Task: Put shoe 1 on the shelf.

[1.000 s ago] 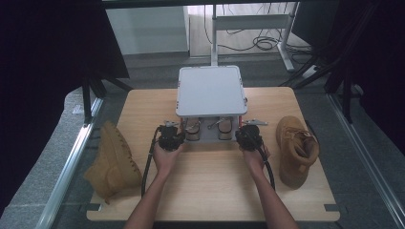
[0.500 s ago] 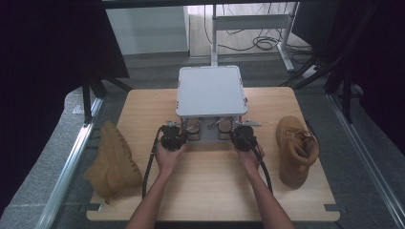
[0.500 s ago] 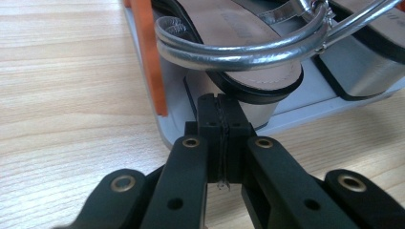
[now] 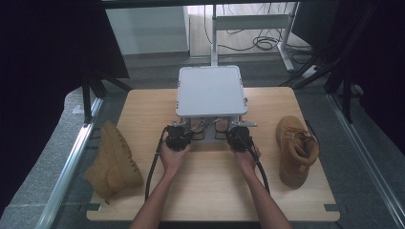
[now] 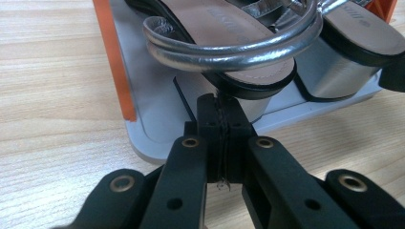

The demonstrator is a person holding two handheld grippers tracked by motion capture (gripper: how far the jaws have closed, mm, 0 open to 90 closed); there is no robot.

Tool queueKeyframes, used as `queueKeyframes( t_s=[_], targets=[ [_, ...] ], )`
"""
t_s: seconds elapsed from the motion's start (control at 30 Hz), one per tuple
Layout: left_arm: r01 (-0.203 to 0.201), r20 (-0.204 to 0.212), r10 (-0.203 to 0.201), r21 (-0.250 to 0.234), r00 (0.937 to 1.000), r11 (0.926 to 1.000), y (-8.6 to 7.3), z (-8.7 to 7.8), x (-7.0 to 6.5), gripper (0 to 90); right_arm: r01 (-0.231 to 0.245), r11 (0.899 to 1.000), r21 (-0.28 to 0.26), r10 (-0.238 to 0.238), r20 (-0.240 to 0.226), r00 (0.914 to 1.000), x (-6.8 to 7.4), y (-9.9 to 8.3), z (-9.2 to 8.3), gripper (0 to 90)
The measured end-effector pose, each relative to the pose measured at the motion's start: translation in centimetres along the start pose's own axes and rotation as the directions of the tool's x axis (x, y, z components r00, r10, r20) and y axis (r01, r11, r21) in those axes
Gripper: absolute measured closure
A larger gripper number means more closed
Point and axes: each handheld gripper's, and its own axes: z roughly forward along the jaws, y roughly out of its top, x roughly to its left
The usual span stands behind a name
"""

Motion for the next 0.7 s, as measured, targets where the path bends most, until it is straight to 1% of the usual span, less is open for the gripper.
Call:
queueKeyframes(
  t_s=[0.03,0.1,0.23,0.53,0.7],
  targets=[
    [0.004,0.008,-0.004,-0.001,1.0000,1.0000,0.01,0.09,-0.15,88.2,0.004,1.000,-0.003,-0.004,-0.006,1.0000,0.23,0.00,0.13,89.6],
    [0.000,0.009,0.000,-0.003,1.0000,1.0000,0.03,0.19,-0.38,88.2,0.010,1.000,-0.003,-0.010,-0.010,0.9999,0.44,0.01,0.20,89.6],
    [-0.001,0.015,0.001,-0.005,0.9999,1.0000,0.06,0.26,-0.53,88.4,0.004,1.000,-0.005,-0.004,-0.019,0.9998,0.46,-0.01,0.25,89.6],
    [0.002,0.015,-0.002,-0.006,0.9999,1.0000,0.07,0.33,-0.69,88.5,0.007,1.000,-0.004,-0.007,-0.017,0.9998,0.51,0.01,0.25,89.5],
    [0.004,0.017,-0.004,-0.008,0.9998,1.0000,0.08,0.34,-0.68,88.4,0.001,1.000,-0.006,-0.001,-0.016,0.9999,0.59,0.00,0.28,89.6]
  ],
)
